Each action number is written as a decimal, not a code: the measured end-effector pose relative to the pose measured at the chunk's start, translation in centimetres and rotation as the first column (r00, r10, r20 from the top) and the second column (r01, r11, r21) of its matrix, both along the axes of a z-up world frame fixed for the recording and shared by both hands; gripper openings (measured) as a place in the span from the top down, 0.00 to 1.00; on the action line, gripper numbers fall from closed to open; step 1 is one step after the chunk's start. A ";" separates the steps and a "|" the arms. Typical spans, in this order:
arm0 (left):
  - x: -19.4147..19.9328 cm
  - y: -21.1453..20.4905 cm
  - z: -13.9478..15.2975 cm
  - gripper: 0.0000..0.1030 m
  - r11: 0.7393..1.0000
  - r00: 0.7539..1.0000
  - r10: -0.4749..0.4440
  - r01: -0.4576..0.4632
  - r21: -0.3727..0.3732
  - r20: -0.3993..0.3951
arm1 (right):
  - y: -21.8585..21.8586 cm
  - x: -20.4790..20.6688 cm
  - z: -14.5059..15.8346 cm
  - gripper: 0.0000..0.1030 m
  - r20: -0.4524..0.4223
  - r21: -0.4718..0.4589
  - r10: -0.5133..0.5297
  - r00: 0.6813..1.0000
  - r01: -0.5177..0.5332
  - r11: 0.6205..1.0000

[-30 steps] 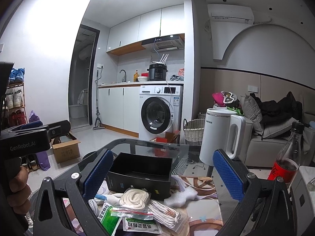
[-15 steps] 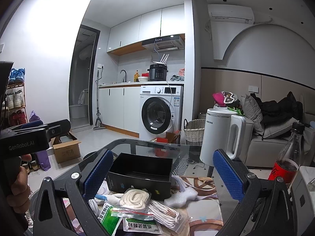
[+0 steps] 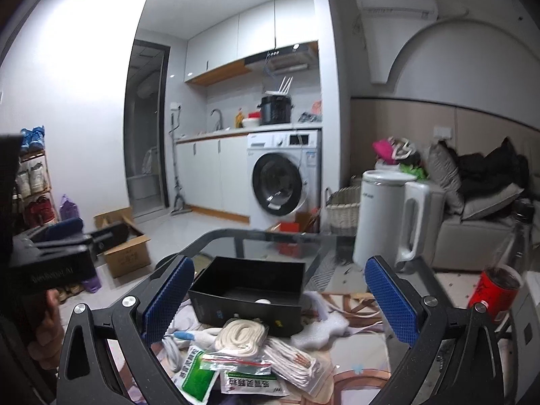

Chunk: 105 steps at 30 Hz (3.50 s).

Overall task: Organize soft objects
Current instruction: 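Lower the left tool to the white cable while the right tool lowers to the bagged rope, then close the left tool on the coiled white cable while the right tool grasps the bagged white rope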

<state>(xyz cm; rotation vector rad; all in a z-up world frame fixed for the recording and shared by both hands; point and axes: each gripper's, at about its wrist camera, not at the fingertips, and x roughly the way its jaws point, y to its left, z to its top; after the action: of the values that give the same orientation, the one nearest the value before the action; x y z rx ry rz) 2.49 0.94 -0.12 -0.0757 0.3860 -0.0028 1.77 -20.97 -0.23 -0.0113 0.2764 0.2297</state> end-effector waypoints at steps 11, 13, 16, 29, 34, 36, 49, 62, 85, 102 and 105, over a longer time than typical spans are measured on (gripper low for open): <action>4.7 1.3 -2.9 0.01 0.997 0.962 0.000 -0.020 -0.070 -0.274 | 0.2 4.6 -0.9 0.00 -0.197 -0.013 0.067 0.978 -0.071 0.997; 5.6 1.5 -3.5 0.01 0.997 0.947 0.001 -0.027 -0.075 -0.322 | 1.1 5.9 -1.6 0.00 -0.255 -0.053 0.085 0.963 -0.102 0.993; 7.1 2.0 -4.9 0.01 0.995 0.913 -0.006 -0.037 -0.097 -0.407 | 1.8 7.5 -2.7 0.00 -0.318 -0.061 0.089 0.944 -0.114 0.992; 10.9 4.0 -12.9 0.01 0.958 0.678 0.009 -0.217 -0.189 -0.735 | 5.8 11.4 -6.7 0.00 -0.484 -0.182 0.081 0.871 -0.191 0.964; 11.1 3.5 -13.7 0.01 0.954 0.650 -0.016 -0.218 -0.207 -0.759 | 6.3 12.5 -7.8 0.00 -0.539 -0.189 0.072 0.839 -0.204 0.961; 11.2 3.4 -14.0 0.01 0.954 0.642 -0.020 -0.217 -0.207 -0.767 | 6.4 13.0 -8.6 0.00 -0.575 -0.174 0.075 0.815 -0.211 0.962; 12.0 1.5 -15.1 0.42 0.965 0.603 -0.131 -0.103 -0.240 -0.787 | 7.2 15.0 -12.9 0.22 -0.724 -0.091 0.104 0.682 -0.245 0.965; 11.1 0.0 -14.3 0.74 0.992 0.617 -0.125 0.063 -0.110 -0.777 | 6.9 14.3 -13.4 0.53 -0.737 -0.057 0.159 0.657 -0.295 0.954; 8.3 -0.7 -11.1 0.75 0.991 0.735 -0.124 0.124 -0.048 -0.666 | 7.0 11.8 -11.5 0.64 -0.688 -0.062 0.211 0.694 -0.346 0.936; 7.6 -0.8 -6.8 0.91 0.990 0.850 -0.115 0.140 0.010 -0.513 | 7.1 7.9 -5.3 0.65 -0.487 -0.052 0.266 0.832 -0.332 0.942; 9.1 -0.4 -8.1 0.50 0.987 0.828 -0.057 0.129 0.092 -0.558 | 7.1 8.2 -6.1 0.65 -0.508 -0.053 0.266 0.819 -0.338 0.940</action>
<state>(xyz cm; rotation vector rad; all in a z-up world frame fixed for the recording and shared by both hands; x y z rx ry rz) 11.63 0.54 -8.21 0.0727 0.9755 -0.0545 9.96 -13.82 -6.28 -0.1398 0.8105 0.5343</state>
